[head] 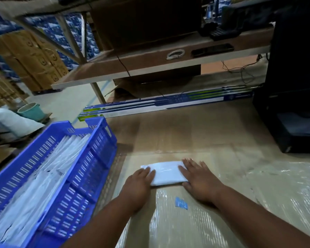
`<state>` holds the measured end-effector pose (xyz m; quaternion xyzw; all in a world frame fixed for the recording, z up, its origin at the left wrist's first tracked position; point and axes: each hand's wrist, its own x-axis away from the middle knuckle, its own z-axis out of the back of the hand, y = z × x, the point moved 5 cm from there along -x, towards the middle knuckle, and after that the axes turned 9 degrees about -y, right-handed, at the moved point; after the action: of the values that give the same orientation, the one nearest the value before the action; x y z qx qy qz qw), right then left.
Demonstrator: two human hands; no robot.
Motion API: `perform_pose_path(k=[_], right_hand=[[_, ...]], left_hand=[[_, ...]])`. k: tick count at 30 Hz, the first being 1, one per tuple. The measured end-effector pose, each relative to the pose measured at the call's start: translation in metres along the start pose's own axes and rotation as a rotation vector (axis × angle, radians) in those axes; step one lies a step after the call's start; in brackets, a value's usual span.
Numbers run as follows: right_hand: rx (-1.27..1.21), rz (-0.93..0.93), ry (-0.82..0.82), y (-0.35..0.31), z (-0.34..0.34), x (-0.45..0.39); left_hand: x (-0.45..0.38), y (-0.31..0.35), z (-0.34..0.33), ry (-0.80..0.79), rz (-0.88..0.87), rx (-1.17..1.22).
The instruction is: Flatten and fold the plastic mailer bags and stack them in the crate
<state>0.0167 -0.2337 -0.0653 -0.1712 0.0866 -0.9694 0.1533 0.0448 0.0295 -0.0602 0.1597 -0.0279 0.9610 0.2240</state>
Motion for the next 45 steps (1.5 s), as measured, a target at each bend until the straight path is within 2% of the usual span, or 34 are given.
perform_pose_path(k=[5, 8, 10, 12, 17, 20, 26, 31, 36, 42, 45], right_hand=[[0.025, 0.04, 0.093, -0.025, -0.041, 0.043], [0.006, 0.055, 0.06, -0.043, -0.05, 0.066], [-0.006, 0.06, 0.131, -0.054, -0.043, 0.071], [0.012, 0.044, 0.195, -0.064, -0.038, 0.07], [0.019, 0.001, 0.182, -0.075, -0.054, 0.053], [0.072, -0.041, 0.2, -0.073, -0.071, 0.049], [0.132, -0.035, 0.228, -0.076, -0.07, 0.045], [0.135, -0.049, 0.236, -0.078, -0.07, 0.046], [0.098, -0.062, 0.209, -0.078, -0.07, 0.045], [0.036, -0.058, 0.133, -0.078, -0.071, 0.045], [0.071, -0.067, 0.144, -0.078, -0.061, 0.047]], left_hand=[[0.068, 0.0, -0.034, 0.099, -0.106, -0.017], [0.105, 0.002, -0.038, 0.106, -0.101, -0.019], [0.114, 0.003, -0.039, 0.117, -0.102, -0.028], [0.114, 0.008, -0.037, 0.143, -0.116, -0.026], [0.1, 0.036, -0.034, 0.25, -0.246, -0.001], [0.089, 0.061, -0.033, 0.231, -0.321, -0.038], [0.063, 0.091, -0.031, 0.155, -0.274, -0.048], [0.063, 0.088, -0.042, 0.212, -0.31, 0.0], [0.061, 0.087, -0.043, 0.276, -0.354, 0.121], [0.055, 0.078, -0.049, 0.253, -0.378, 0.203], [0.053, 0.066, -0.051, 0.22, -0.443, 0.464]])
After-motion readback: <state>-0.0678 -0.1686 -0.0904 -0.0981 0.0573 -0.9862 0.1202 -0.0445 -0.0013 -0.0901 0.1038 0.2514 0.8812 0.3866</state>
